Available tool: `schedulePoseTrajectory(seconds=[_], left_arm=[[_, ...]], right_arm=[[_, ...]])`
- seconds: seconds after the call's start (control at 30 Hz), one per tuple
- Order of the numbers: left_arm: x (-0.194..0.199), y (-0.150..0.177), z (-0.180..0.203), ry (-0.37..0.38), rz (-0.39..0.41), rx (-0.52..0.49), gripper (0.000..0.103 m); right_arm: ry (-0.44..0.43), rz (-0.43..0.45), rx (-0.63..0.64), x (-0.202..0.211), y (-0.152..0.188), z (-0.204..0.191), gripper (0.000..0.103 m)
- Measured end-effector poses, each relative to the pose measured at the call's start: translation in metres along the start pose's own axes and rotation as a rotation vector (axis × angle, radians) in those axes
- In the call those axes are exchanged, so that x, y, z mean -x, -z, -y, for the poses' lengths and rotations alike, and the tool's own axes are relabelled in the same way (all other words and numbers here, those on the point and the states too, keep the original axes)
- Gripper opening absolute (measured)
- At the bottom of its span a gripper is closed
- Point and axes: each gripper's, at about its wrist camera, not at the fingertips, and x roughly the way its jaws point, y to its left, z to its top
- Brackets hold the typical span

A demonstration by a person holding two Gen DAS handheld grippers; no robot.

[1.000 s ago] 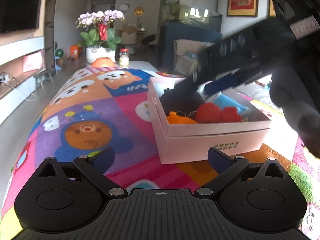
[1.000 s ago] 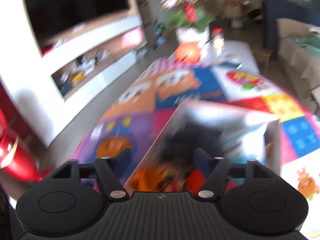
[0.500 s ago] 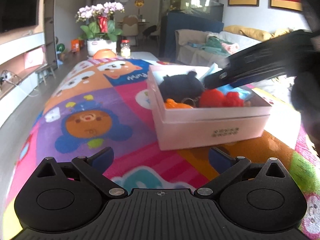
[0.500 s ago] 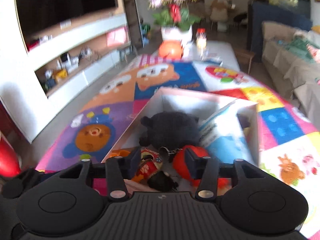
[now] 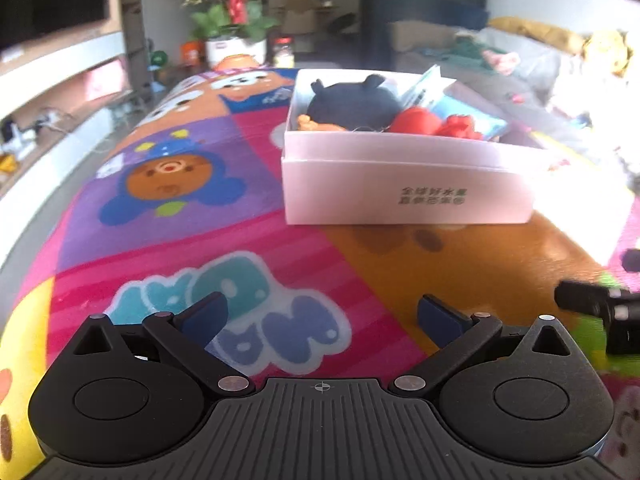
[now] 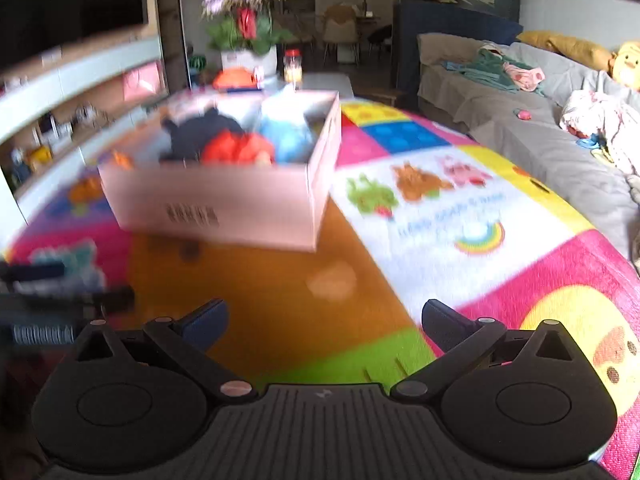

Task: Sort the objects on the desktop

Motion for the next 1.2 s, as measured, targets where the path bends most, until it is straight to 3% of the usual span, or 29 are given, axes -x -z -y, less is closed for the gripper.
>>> schedulePoseTrajectory(seconds=[0.17,0.3,0.4,1.2], left_arm=[[-0.005,0.0,0.006,-0.044,0.032,0.018,0.103],[-0.005,0.0,0.004,-0.039,0.032,0.028,0.103],[-0.005,0.0,0.005,-0.037,0.034,0.03,0.103],[-0.006,0.001,0.006,-0.034,0.033,0.034,0.103]], right_arm=[[0.018,-0.04,0.017,-0.025,-0.002,-0.008,0.103],[0.009,-0.023,-0.015,-0.035,-0.006,-0.005,0.103],[0.009,0.039,-0.012,-0.031,0.006,-0.003,0.103],[0.008,0.041,-0.013,-0.034,0.002,-0.001,0.103]])
